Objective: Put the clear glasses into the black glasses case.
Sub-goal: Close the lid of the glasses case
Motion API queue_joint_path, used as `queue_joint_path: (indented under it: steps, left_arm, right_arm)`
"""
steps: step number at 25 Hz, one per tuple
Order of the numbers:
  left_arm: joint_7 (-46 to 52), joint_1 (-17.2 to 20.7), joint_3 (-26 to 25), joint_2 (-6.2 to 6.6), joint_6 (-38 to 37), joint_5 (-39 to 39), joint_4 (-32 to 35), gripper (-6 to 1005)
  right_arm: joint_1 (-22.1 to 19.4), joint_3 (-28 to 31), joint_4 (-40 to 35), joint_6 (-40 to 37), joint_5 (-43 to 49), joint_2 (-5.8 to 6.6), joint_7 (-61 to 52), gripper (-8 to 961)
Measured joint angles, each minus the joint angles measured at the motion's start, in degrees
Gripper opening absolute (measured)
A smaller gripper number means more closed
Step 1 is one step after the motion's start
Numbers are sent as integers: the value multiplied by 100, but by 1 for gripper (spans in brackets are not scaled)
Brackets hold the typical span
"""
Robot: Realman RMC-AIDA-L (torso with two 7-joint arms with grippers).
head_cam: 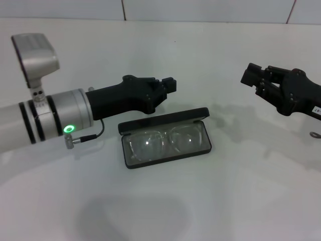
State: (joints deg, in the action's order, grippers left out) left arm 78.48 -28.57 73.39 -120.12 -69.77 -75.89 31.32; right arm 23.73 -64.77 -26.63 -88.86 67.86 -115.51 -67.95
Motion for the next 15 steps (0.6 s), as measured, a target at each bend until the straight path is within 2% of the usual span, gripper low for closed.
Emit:
queue_joint_path:
  steps: [5, 9, 15]
  left_arm:
    - [-10, 156, 14, 3, -221, 17, 62, 57]
    - [16, 236, 243, 2, -269, 8, 31, 57]
    - [-15, 246, 297, -3, -217, 12, -157, 57]
  right_arm:
    - [-4, 0, 0, 1, -1, 2, 1, 268]
    - [-5, 0, 0, 1, -1, 2, 1, 271]
    - [16, -1, 0, 8, -1, -5, 1, 275]
